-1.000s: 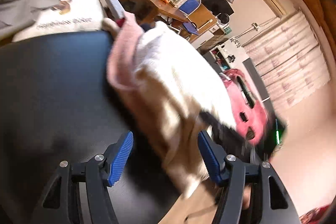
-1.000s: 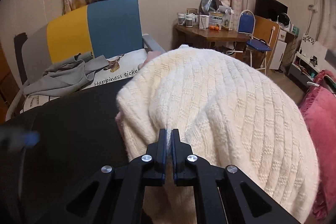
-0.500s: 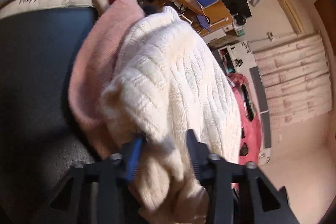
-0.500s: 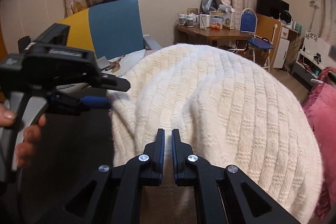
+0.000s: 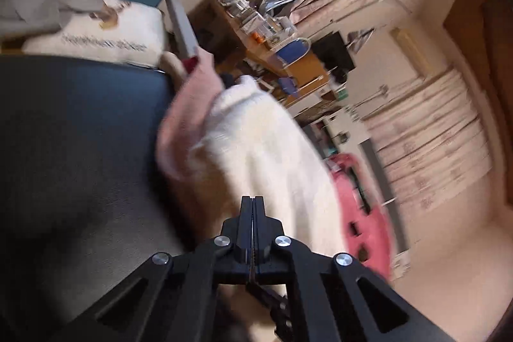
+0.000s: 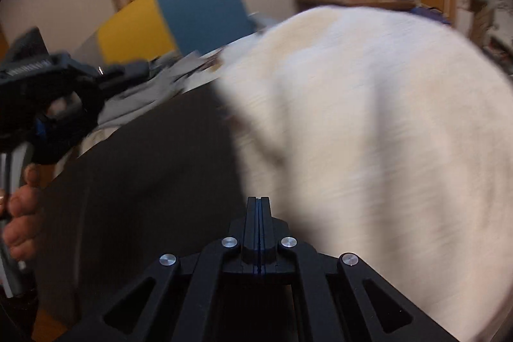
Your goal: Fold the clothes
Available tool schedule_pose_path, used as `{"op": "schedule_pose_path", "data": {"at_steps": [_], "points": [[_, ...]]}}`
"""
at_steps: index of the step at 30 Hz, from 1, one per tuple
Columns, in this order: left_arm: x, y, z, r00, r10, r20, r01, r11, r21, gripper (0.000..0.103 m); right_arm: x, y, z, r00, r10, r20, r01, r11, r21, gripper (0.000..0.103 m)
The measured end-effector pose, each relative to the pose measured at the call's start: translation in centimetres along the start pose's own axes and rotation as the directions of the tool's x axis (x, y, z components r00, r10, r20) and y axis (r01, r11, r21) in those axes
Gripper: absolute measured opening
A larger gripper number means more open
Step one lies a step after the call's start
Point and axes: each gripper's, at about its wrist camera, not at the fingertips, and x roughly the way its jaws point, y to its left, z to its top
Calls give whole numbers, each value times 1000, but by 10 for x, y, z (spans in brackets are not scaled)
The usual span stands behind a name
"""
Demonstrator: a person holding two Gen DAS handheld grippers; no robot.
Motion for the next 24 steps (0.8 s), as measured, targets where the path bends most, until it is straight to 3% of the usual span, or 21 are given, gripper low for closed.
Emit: {"op": "schedule_pose_path", "data": {"at_steps": [3, 5, 6, 9, 16, 20, 24], "points": [[-8, 11, -11, 995, 89, -47, -87, 995, 54, 11, -5, 16, -9, 999, 31, 25, -31, 999, 14, 1], [-2, 23, -14, 991, 99, -95, -97, 995, 26, 14, -20, 23, -11, 995, -38, 93, 40, 999, -25, 4], [4, 28, -13, 988, 99, -119, -99, 995, 5, 14, -25, 25, -12, 991, -64, 116, 69, 997, -43, 10], [23, 29, -14, 985, 68, -155, -72, 997, -20, 14, -35, 29, -16, 978, -144, 152, 162, 980, -115, 57], [96, 17, 15, 981, -15, -193, -8, 993, -116, 14, -47, -5, -15, 936, -316, 155, 338, 930, -143, 57], [129, 15, 27, 976, -17, -217, -15, 989, -144, 14, -45, -36, -9, 918, -372, 138, 389, 913, -125, 58], [154, 18, 35, 974, -84, -209, 37, 974, -222, 15, -36, -51, -4, 891, -434, 129, 450, 882, -142, 60]]}}
